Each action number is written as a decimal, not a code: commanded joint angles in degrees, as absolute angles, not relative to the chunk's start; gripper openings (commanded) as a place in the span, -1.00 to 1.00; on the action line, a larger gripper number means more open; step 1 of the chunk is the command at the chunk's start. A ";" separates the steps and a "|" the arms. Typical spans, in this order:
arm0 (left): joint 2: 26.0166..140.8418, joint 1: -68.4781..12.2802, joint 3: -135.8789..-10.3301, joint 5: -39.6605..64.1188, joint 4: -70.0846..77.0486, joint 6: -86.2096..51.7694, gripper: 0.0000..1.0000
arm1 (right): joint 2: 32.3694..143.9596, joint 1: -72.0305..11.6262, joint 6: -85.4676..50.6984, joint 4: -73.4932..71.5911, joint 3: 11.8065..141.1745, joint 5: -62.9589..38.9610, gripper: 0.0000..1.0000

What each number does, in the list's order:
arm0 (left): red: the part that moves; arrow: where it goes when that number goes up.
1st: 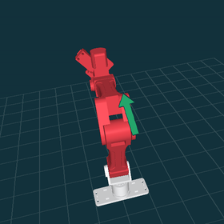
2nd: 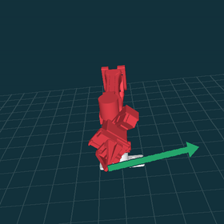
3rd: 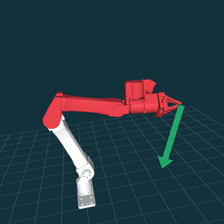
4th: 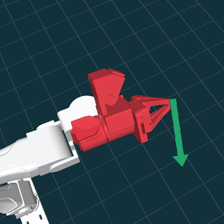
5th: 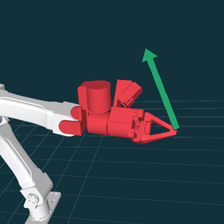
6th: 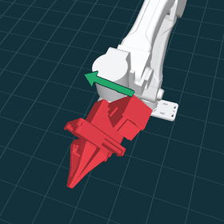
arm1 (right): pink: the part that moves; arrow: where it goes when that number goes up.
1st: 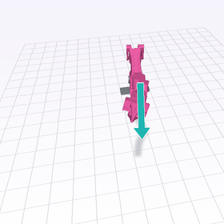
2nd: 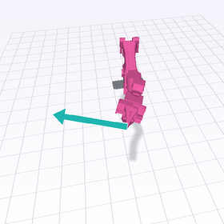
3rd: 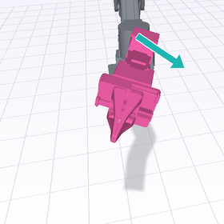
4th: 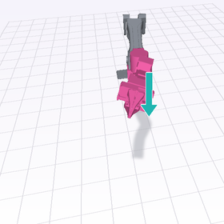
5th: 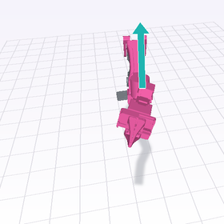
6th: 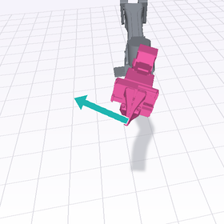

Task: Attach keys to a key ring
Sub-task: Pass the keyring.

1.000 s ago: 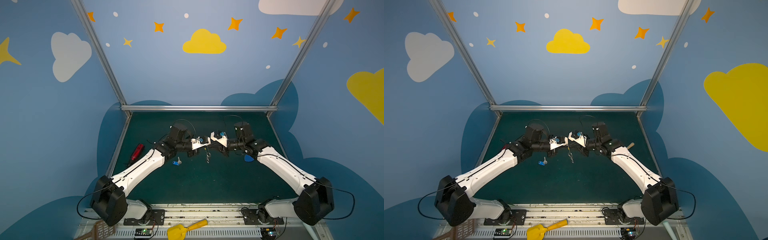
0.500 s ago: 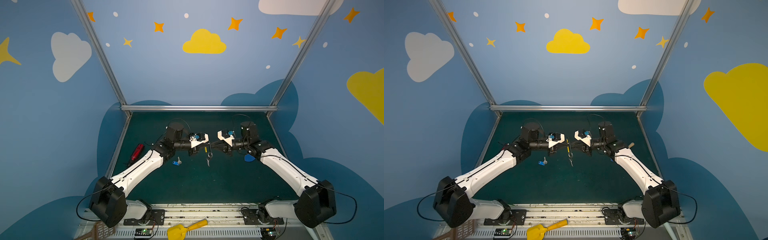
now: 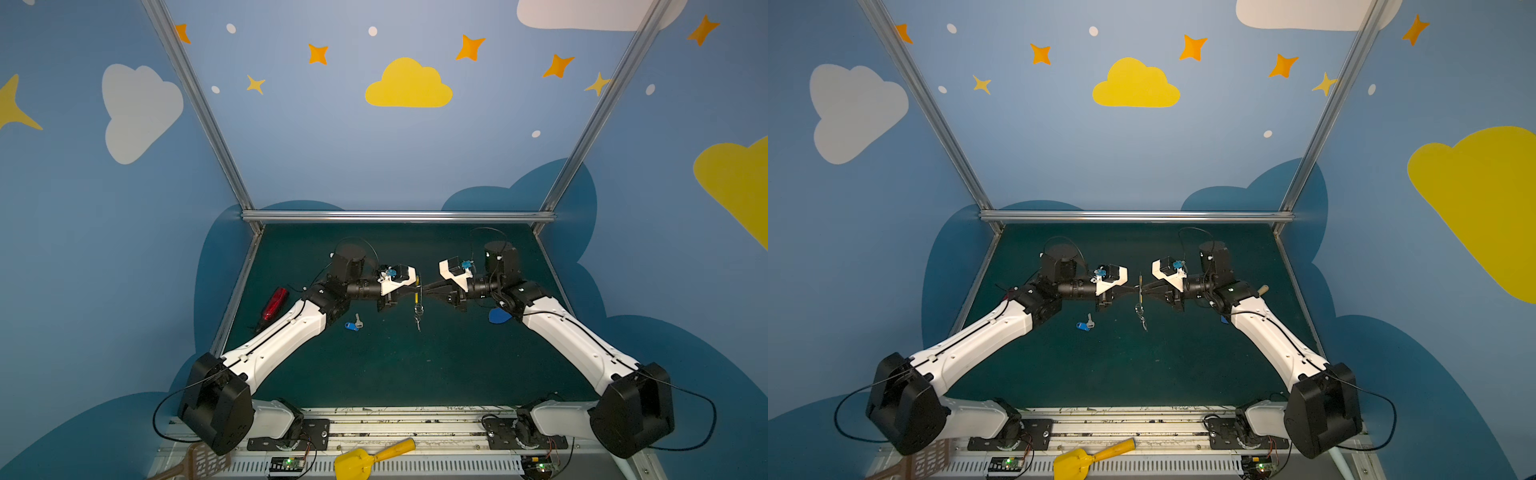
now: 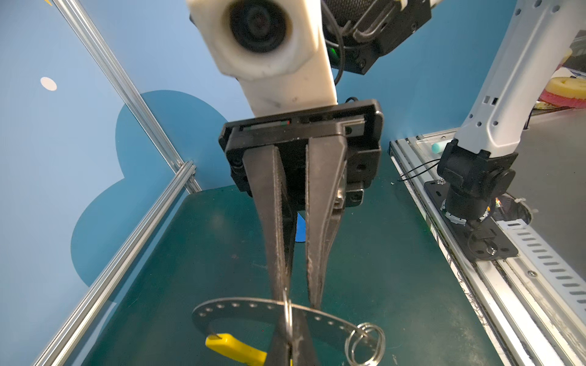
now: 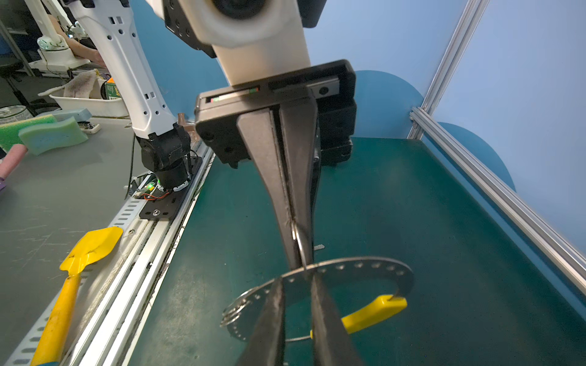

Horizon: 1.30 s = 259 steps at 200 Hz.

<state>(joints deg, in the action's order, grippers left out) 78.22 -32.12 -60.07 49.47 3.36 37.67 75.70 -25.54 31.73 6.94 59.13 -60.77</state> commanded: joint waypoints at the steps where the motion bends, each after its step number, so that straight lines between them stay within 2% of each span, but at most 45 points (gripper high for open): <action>1: 78.84 -32.52 -60.64 51.46 2.93 38.31 -0.93 | 75.56 -25.70 30.20 4.64 59.85 -62.77 -0.66; 93: 78.86 -32.93 -61.00 51.20 2.65 39.39 -0.93 | 76.86 -25.87 30.39 4.98 60.03 -65.04 -0.93; 103: 78.75 -32.96 -60.83 51.23 3.19 39.19 -0.93 | 76.93 -25.86 30.49 5.18 60.03 -64.90 -0.91; 117: 78.54 -32.91 -60.73 51.32 3.51 39.11 -0.93 | 77.08 -25.89 30.50 5.43 59.94 -64.51 -0.79; 136: 78.33 -32.96 -60.64 51.42 3.78 39.02 -0.93 | 77.43 -25.90 30.75 5.88 59.94 -64.77 -0.78; 168: 78.27 -32.96 -60.64 51.31 4.13 38.94 -0.93 | 78.05 -25.80 31.39 7.00 60.67 -65.89 -1.00; 182: 78.40 -32.96 -60.51 50.76 4.23 38.92 -0.93 | 78.13 -25.70 32.28 8.41 61.16 -65.85 -1.00; 201: 78.46 -32.98 -60.29 49.10 4.31 38.64 -0.75 | 77.80 -25.72 33.59 9.55 61.35 -64.52 -1.00; 223: 77.99 -32.87 -59.71 45.97 3.55 38.63 -0.20 | 77.19 -25.68 34.23 10.29 61.02 -61.27 -1.00; 259: 75.68 -31.58 -58.07 41.95 0.20 38.31 -0.09 | 76.21 -25.76 34.28 8.69 59.53 -57.14 -1.00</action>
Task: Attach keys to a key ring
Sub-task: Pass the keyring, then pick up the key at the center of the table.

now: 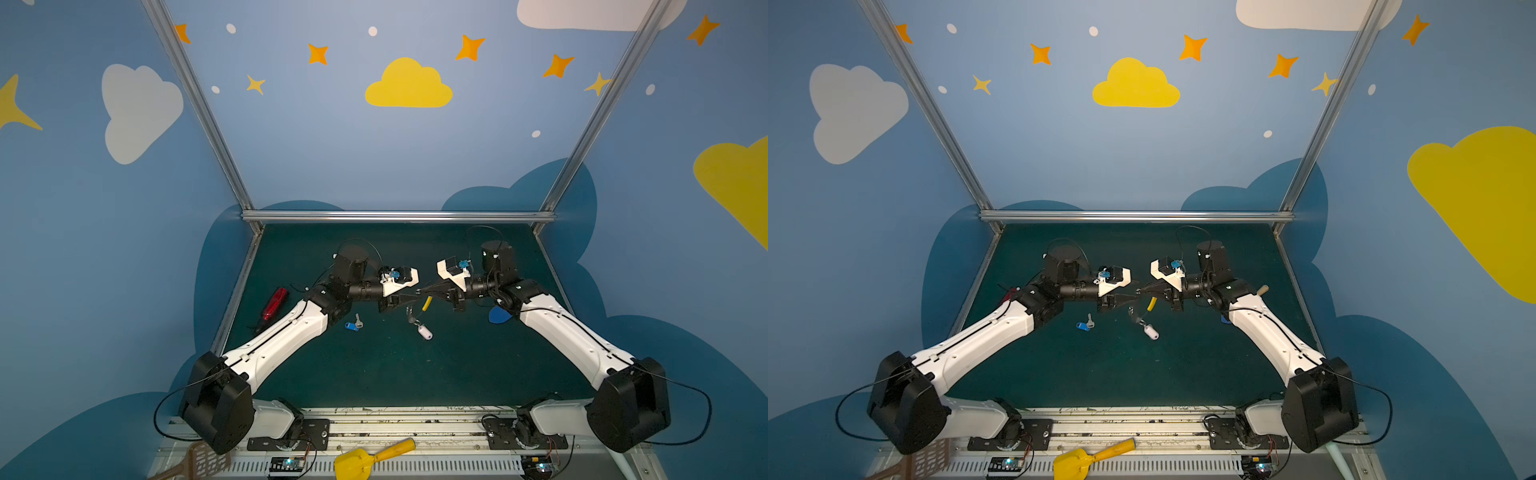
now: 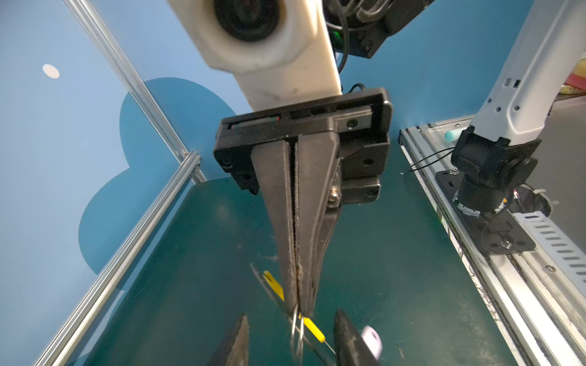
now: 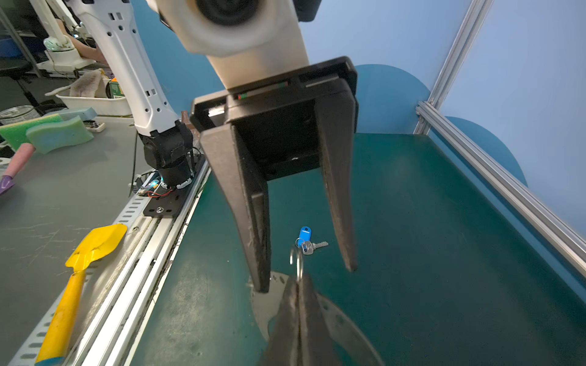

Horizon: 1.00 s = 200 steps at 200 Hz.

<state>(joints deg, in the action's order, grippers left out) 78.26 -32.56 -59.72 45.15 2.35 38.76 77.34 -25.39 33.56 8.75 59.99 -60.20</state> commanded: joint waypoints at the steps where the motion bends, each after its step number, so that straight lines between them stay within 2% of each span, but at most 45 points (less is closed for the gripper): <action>1: 75.63 -31.48 -58.00 41.85 0.10 38.23 -0.08 | 76.21 -25.80 34.24 8.65 59.47 -57.05 -1.00; 29: 73.30 -29.57 -56.49 37.76 -3.57 34.20 0.05 | 76.68 -25.89 33.83 8.43 58.97 -54.01 -1.00; 56: 71.39 -27.96 -53.77 29.01 -5.27 24.28 0.23 | 77.08 -25.85 34.56 10.42 58.67 -49.32 -1.00; 90: 69.99 -25.05 -51.24 15.56 -8.88 8.62 0.30 | 77.31 -25.69 36.50 12.45 57.49 -45.96 -1.00; 120: 73.65 -22.80 -53.84 5.24 -19.60 -4.68 0.29 | 77.26 -25.69 38.33 14.61 57.39 -45.06 -1.00; 149: 80.14 -20.87 -57.87 5.11 -30.71 -16.77 0.19 | 76.48 -25.75 39.70 16.52 56.76 -44.92 -1.00; 162: 83.23 -20.33 -58.95 10.51 -33.31 -17.65 0.15 | 75.64 -25.89 39.63 16.14 55.64 -44.70 -1.00; 200: 88.45 -20.26 -58.00 13.86 -34.60 -22.21 0.01 | 72.91 -26.11 38.00 13.26 51.86 -44.31 -1.00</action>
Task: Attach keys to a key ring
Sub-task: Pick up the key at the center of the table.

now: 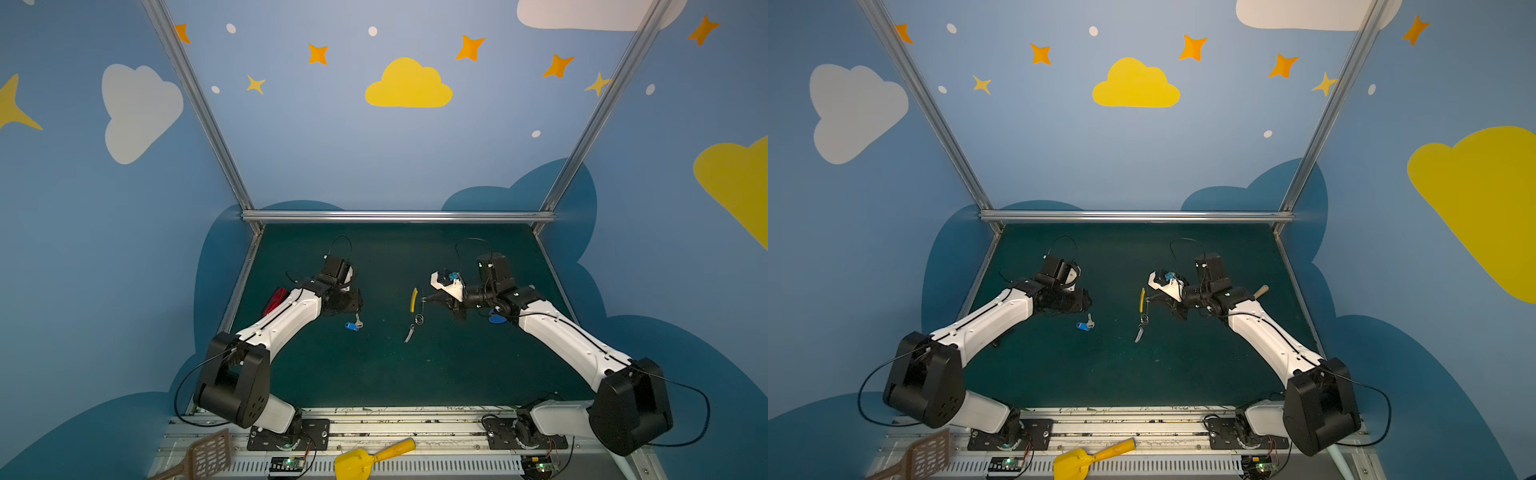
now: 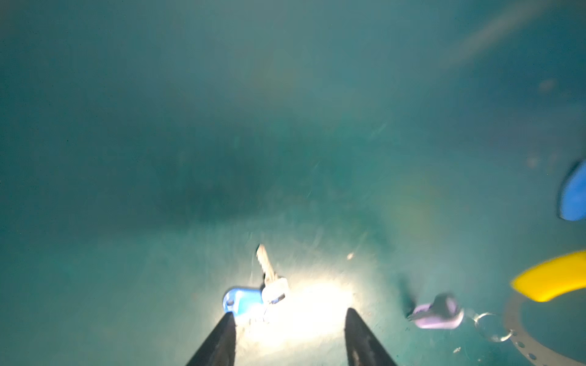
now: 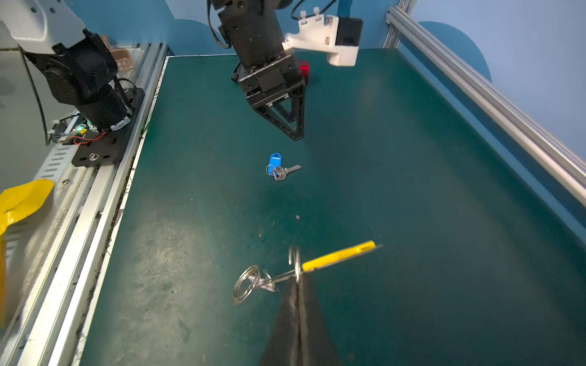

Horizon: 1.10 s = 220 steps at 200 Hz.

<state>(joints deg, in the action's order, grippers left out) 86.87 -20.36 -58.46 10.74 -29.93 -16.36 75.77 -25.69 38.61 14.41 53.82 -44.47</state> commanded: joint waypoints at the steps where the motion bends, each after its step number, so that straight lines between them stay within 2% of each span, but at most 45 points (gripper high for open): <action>1: 88.48 -20.28 -57.91 13.92 -34.53 -22.27 0.01 | 72.80 -26.11 37.98 13.22 51.81 -44.30 -1.00; 59: 90.79 -21.90 -55.14 15.27 -32.59 -21.57 -0.21 | 71.89 -26.43 37.62 12.97 50.63 -43.94 -1.00; 220: 94.70 -22.54 -52.78 12.68 -28.36 -18.74 -0.50 | 73.81 -26.81 37.53 13.80 52.29 -43.85 -1.00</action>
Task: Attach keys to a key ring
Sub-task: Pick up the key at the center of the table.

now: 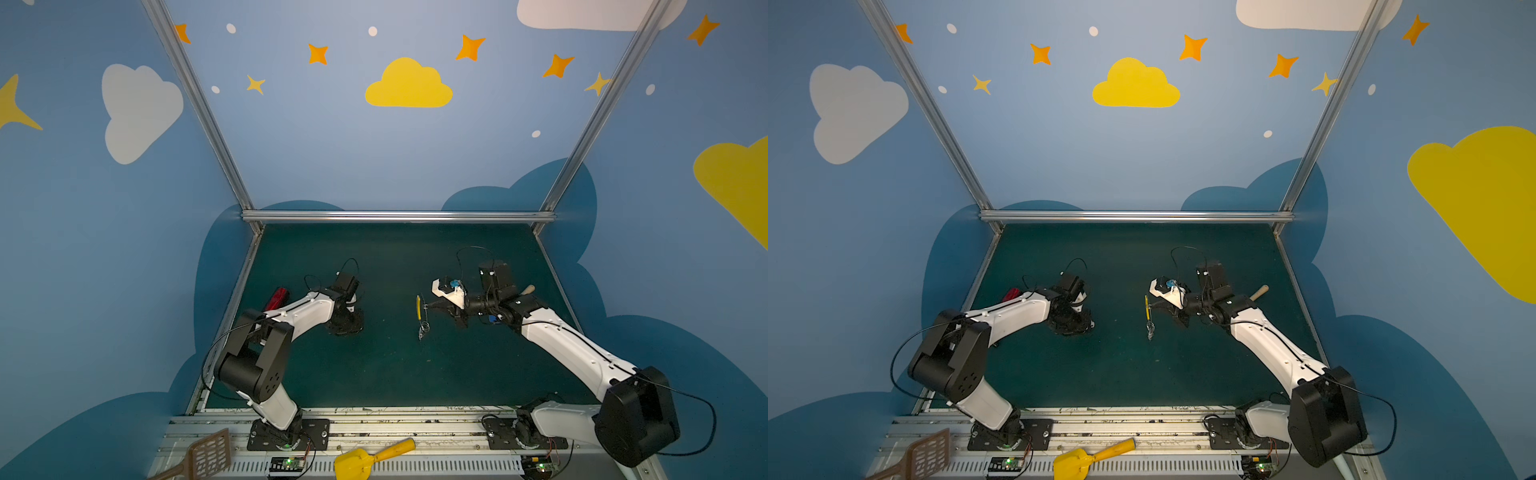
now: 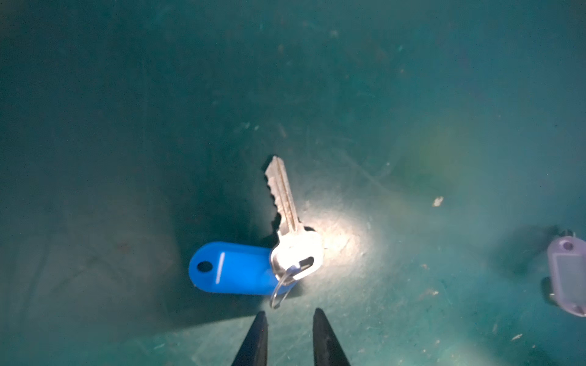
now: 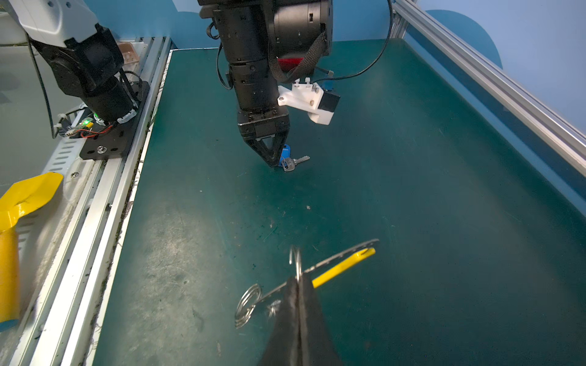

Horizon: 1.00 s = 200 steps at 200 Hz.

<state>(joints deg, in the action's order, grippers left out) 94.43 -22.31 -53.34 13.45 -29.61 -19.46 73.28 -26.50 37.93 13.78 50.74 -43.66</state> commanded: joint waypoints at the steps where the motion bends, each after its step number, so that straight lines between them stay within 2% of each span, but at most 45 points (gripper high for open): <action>1: 94.72 -22.57 -52.80 12.71 -28.33 -18.77 -0.50 | 73.77 -26.81 37.53 13.80 52.29 -43.85 -1.00; 200: 95.71 -22.75 -51.57 9.93 -26.75 -19.50 -0.67 | 74.00 -27.16 37.71 14.59 52.91 -43.68 -1.00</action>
<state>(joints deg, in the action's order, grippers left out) 94.94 -22.57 -52.29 10.83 -26.85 -19.31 73.58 -26.85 37.95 14.06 51.31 -43.44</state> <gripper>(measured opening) 0.170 0.054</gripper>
